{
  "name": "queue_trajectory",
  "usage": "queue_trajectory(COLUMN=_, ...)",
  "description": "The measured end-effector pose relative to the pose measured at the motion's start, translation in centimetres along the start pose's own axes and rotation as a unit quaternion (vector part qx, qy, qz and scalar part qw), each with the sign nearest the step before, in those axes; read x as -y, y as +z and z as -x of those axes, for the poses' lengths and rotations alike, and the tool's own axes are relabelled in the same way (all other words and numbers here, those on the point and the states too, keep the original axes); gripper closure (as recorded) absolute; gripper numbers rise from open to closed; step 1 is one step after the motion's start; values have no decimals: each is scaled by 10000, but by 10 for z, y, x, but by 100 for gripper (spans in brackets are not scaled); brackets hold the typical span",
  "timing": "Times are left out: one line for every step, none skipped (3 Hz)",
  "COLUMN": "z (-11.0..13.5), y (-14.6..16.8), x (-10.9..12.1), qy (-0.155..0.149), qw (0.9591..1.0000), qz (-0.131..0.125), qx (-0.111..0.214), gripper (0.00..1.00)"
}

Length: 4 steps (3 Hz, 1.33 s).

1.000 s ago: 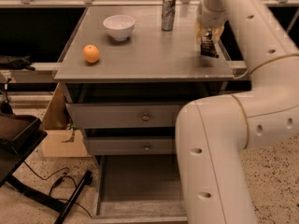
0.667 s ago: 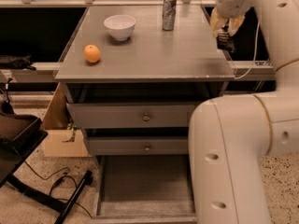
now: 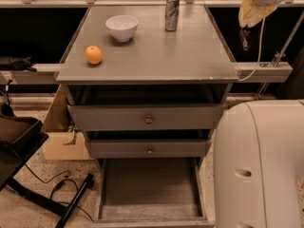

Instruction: Place rxbar chocolate into bottom drawer

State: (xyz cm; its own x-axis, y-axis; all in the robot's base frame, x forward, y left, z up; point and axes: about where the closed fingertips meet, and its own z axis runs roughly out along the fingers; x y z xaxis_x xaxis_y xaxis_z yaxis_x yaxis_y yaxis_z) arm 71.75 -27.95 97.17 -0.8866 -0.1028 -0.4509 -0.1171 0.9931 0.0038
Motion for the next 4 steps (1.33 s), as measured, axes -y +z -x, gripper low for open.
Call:
queue_trajectory(z=5, y=4, x=0, qy=0, qw=10000, qz=2, qx=67, gripper=100)
queue_trajectory(z=3, y=7, x=-1, qy=16, qw=9999, qz=91, qx=63, gripper=100)
queue_trajectory(z=-11, y=-5, x=0, qy=-113, qw=9998, qz=161, qx=-83, gripper=100)
queue_trajectory(z=-38, y=-30, x=2, qy=-237, qw=9988, qz=295, qx=-308, gripper=100)
